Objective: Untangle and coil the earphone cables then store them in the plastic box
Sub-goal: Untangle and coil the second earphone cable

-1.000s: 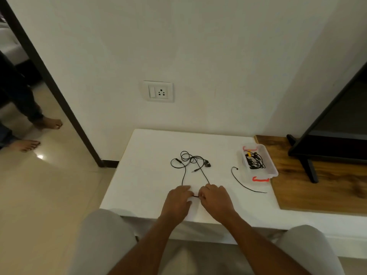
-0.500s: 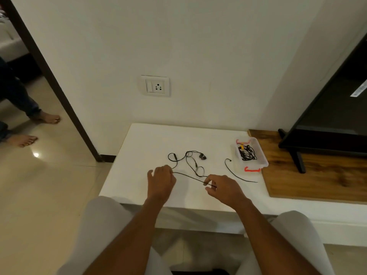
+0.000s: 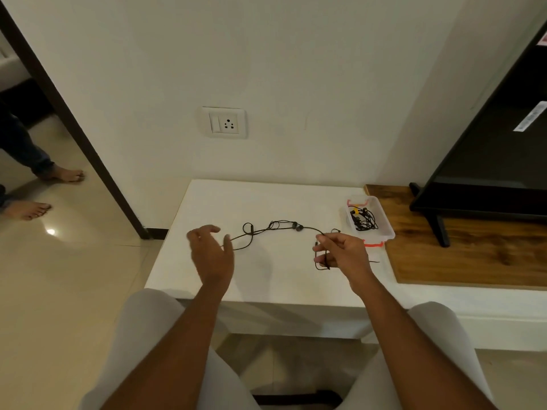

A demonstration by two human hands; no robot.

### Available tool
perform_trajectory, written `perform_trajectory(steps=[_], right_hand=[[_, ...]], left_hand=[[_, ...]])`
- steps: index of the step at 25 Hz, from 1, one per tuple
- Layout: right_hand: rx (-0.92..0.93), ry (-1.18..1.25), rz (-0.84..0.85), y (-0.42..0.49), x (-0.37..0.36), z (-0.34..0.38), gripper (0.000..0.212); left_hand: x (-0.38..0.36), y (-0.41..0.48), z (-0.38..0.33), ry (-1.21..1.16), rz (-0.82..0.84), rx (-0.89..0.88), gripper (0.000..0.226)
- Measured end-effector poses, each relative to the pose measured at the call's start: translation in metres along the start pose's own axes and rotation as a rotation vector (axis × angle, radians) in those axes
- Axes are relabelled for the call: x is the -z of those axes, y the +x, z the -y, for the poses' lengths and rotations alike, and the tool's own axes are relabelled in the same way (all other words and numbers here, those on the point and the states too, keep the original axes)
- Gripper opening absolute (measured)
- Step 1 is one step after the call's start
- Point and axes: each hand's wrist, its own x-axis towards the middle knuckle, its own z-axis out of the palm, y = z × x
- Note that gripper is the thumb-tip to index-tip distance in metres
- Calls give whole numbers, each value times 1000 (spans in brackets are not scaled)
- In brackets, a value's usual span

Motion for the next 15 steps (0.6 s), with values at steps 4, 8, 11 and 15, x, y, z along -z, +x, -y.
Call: perform_trajectory(steps=[4, 8, 11, 15], right_hand=[[-134, 266, 108, -9, -13, 22, 19], [-138, 417, 210, -13, -21, 35, 19], [-99, 351, 187, -14, -22, 37, 22], [-212, 111, 122, -17, -19, 28, 29]], left_hand=[[-9, -49, -59, -306, 448, -232, 9], [-12, -73, -79, -524, 723, 61, 18], [-4, -70, -83, -620, 686, 250, 10], [-2, -64, -81, -667, 564, 368, 5]])
